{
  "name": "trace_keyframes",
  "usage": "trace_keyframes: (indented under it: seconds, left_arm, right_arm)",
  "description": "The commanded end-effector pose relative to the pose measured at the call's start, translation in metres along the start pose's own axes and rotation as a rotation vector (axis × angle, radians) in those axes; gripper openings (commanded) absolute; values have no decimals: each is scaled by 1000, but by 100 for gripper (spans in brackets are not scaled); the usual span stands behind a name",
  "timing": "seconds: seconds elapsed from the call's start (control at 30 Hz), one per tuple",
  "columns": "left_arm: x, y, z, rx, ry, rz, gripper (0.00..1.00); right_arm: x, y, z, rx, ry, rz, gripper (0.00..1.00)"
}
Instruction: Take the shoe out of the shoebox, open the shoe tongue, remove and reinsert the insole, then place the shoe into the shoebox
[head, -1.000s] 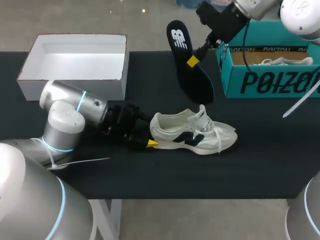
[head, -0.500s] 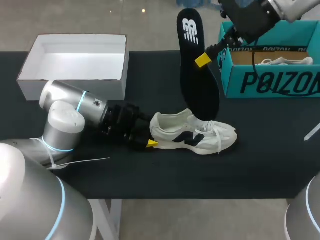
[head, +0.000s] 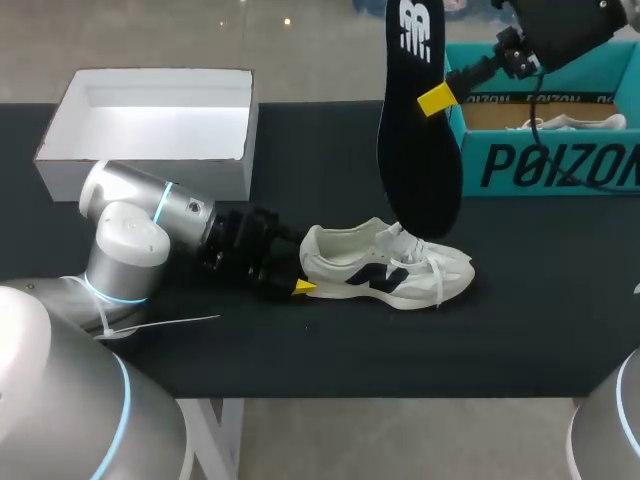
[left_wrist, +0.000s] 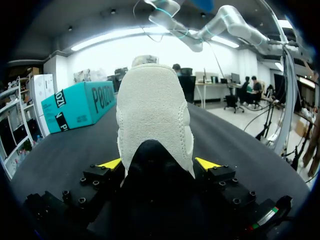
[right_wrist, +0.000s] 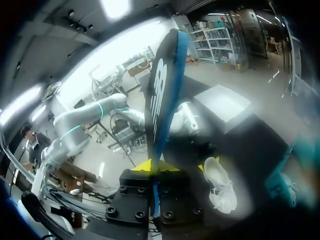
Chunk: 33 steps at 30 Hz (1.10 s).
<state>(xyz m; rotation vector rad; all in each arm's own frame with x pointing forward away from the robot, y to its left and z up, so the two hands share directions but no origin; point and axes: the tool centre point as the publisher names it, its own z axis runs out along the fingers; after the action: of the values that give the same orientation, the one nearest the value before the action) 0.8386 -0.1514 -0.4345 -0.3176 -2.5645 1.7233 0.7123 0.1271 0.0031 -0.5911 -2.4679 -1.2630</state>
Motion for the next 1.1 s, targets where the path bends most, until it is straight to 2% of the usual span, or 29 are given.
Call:
trace_keyframes:
  seconds: [0.03, 0.2, 1.03, 1.07, 1.1]
  left_arm:
    - [1, 2, 2, 0, 0, 0, 0]
    - [1, 2, 2, 0, 0, 0, 0]
    - [1, 2, 2, 0, 0, 0, 0]
    - [1, 2, -1, -18, -7, 5, 3]
    - [1, 2, -3, -34, -14, 13, 44]
  right_arm:
    - [-6, 23, 0, 61, 26, 2, 0]
    - [-1, 33, -3, 80, 0, -7, 0]
    - [-1, 33, -3, 78, -13, -16, 0]
    - [-1, 33, -3, 78, -13, -16, 0]
    - [-1, 33, -3, 78, -13, -16, 0]
